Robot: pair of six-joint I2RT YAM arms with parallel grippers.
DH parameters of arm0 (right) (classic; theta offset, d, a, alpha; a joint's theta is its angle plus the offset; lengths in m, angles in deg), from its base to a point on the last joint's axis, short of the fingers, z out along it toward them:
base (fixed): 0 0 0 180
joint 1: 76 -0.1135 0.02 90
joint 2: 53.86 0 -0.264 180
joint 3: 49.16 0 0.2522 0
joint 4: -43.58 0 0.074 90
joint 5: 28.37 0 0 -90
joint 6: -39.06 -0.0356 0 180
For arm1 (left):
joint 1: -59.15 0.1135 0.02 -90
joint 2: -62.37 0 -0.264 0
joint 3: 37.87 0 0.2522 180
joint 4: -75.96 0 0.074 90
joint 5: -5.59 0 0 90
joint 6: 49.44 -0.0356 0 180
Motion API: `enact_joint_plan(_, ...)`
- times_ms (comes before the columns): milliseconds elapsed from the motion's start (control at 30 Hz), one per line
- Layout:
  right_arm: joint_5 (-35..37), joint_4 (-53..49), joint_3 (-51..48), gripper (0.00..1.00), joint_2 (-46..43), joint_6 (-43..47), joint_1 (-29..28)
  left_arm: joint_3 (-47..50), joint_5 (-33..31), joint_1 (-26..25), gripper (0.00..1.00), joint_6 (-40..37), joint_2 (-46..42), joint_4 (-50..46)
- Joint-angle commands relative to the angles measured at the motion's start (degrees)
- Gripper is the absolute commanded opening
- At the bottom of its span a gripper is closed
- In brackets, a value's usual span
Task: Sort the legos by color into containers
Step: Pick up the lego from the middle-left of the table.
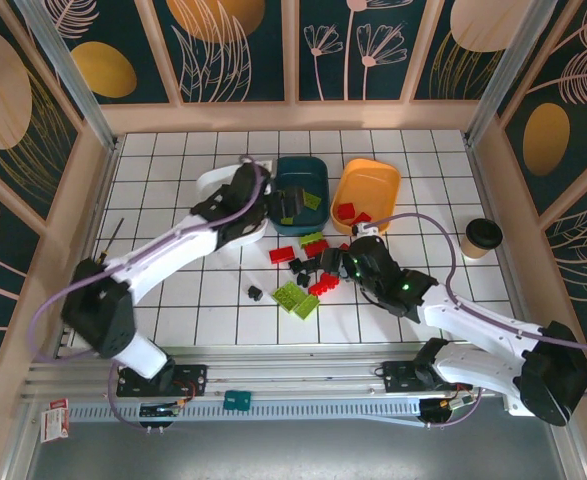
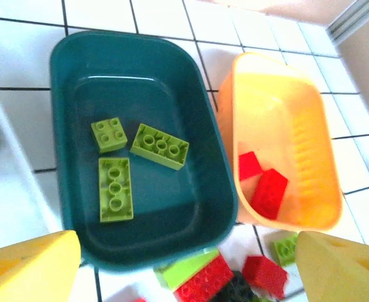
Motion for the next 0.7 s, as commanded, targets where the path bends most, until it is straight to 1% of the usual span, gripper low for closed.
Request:
enact_joint_plan(0,-1.11,1.7,-1.02,0.65,0.94,0.2,0.27,10.49,0.49,-0.98,0.88,4.4,-7.48,2.91)
enact_joint_plan(133,-1.86,2.45,-0.76,0.65,2.21,0.11,0.13,22.82,-0.53,-2.17,0.88,8.05,-15.53,2.83)
enact_joint_plan(267,-2.39,3.47,-0.83,0.65,2.91,-0.24,0.09,32.95,-1.27,-2.15,0.87,10.72,-19.95,3.41)
enact_joint_plan(367,-2.69,4.07,-1.01,0.65,3.37,-0.64,0.09,36.95,0.34,-2.07,0.87,11.57,-19.74,5.99)
enact_joint_plan(500,-2.74,4.11,-1.07,0.64,3.94,-0.99,0.0,39.45,1.98,-2.08,0.84,11.85,-17.15,10.12)
enact_joint_plan(633,-2.5,3.79,-1.33,0.64,3.8,-1.3,0.0,40.64,4.45,-2.56,0.73,11.96,-14.57,13.54)
enact_joint_plan(667,-2.47,3.64,-1.37,0.64,3.79,-1.3,0.0,40.56,4.31,-3.09,0.72,11.94,-14.06,13.31)
